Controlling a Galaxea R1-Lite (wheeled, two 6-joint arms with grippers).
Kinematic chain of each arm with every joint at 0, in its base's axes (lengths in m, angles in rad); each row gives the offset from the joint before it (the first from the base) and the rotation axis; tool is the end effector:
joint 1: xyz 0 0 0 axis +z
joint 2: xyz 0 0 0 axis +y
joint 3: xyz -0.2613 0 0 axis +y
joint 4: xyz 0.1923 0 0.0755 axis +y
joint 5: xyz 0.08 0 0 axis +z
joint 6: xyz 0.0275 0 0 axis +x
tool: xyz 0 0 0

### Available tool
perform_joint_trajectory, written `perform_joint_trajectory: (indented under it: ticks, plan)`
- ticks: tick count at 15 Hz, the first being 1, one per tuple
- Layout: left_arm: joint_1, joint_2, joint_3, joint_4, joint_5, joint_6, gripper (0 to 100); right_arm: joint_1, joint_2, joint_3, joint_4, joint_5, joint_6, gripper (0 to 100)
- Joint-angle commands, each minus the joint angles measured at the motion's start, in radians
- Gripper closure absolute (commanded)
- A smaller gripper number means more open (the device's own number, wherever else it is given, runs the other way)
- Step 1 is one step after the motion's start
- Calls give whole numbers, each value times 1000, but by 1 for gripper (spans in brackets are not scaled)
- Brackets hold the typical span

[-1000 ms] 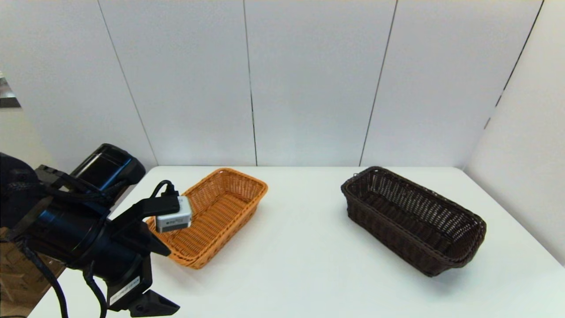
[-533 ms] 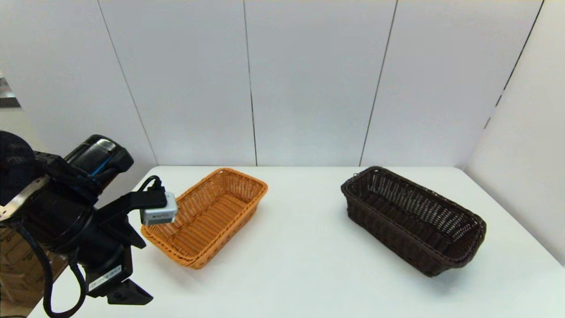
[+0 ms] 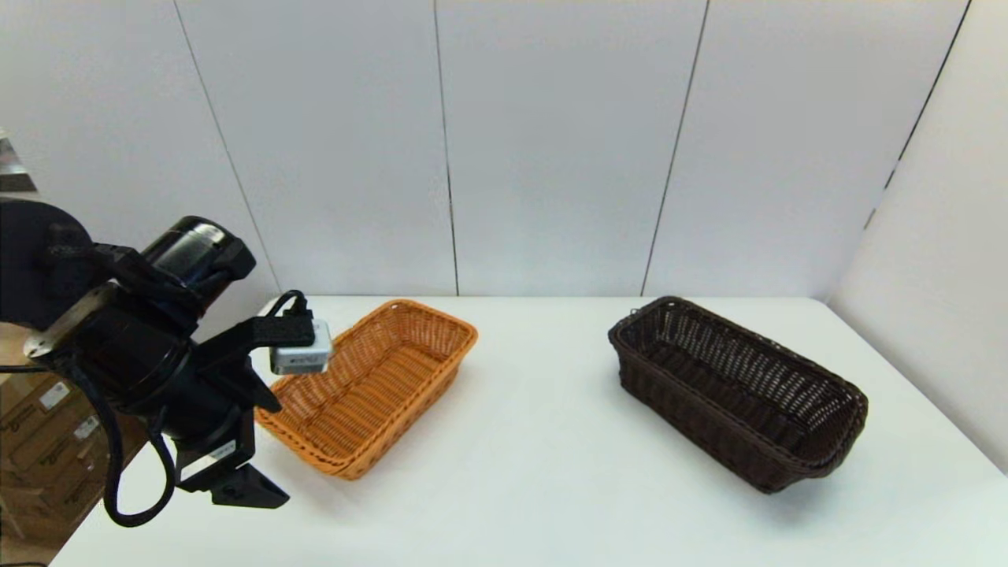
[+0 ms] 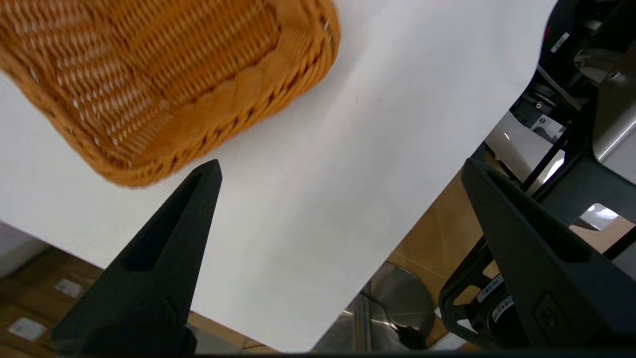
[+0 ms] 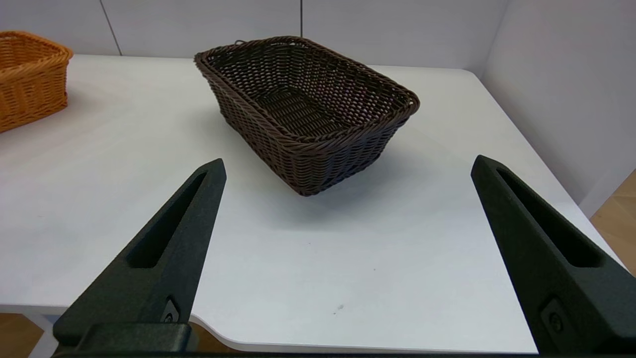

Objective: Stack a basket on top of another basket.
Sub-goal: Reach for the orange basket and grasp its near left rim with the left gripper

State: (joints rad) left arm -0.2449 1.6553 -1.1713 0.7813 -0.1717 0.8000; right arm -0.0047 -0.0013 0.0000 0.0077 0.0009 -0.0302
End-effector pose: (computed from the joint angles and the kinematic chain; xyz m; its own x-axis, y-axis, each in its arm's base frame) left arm 0.2507 -0.0675 0.1356 0.2461 -0.2376 -0.9397 0.8649 0.4914 0.1022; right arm 0.0384 -0.0002 0.0747 1.0000 -0.0038 -0.0064 0.0036 0.9995 -0.0302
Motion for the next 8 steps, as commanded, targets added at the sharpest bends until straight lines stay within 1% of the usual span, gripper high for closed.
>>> perform_joint_trajectory:
  ticks: [1,3,4,6,8]
  plan:
    - [-11,-2,-2,38,3,4,0,0,1,0,0,1,0,0]
    - [-8,6,-5,42,4,-1,0,0,1,0,0,1,0,0]
    - [-5,8,-4,33,0,-33,0,0,1,0,0,1,0,0]
    - [6,15,-11,23,1,-193,0,0,1,0,0,1,0,0]
    - [6,4,12,30,4,-308,0,0,1,0,0,1,0,0]
